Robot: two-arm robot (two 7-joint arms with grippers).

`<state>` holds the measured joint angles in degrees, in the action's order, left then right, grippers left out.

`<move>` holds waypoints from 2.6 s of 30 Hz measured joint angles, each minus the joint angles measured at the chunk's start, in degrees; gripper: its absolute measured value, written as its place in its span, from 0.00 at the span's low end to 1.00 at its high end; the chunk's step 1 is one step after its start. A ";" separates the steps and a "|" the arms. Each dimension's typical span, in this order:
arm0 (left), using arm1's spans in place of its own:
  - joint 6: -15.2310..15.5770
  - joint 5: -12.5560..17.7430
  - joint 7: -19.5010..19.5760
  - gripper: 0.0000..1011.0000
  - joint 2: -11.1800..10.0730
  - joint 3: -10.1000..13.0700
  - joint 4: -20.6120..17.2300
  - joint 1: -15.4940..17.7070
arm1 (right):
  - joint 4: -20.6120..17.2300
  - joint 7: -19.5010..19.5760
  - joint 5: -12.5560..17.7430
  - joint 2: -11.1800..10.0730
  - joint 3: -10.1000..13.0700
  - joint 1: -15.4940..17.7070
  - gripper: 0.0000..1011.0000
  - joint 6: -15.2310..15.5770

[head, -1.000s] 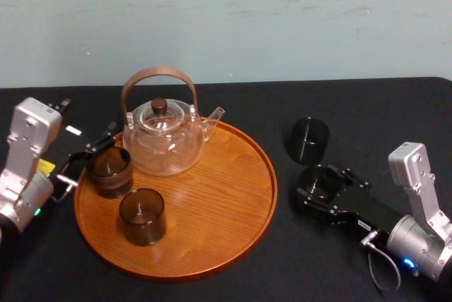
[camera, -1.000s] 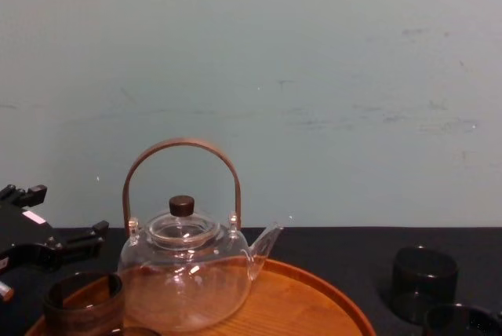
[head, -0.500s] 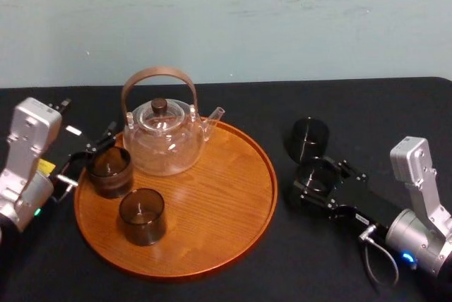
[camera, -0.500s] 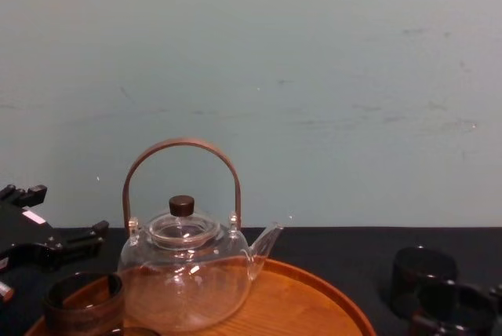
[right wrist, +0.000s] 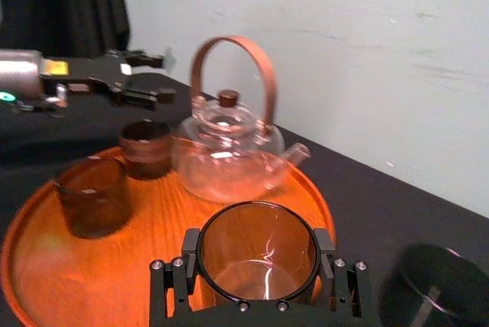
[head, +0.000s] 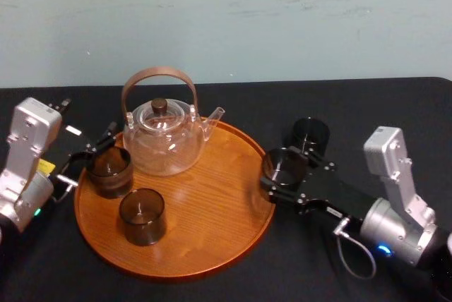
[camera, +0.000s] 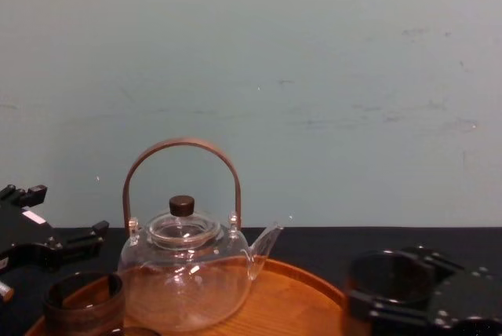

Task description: Pick up the glass from the table and place it on the tray.

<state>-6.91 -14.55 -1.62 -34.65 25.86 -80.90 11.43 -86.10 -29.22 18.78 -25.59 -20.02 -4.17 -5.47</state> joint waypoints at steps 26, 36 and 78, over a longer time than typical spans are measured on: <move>0.00 0.00 0.00 0.99 0.00 0.00 0.00 0.00 | 4.79 -3.88 -1.62 5.15 -11.39 -6.36 0.89 0.11; 0.00 0.00 0.00 0.99 0.00 0.00 0.00 0.00 | 6.27 -4.09 -1.34 5.63 -12.69 -6.92 0.89 0.16; 0.00 0.00 0.00 0.99 0.00 0.00 0.00 0.00 | 9.26 -4.23 -0.75 6.40 -13.73 -7.91 0.99 1.57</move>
<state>-6.91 -14.55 -1.62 -34.65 25.86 -80.90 11.43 -76.84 -33.46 18.03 -19.20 -33.75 -12.08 -3.90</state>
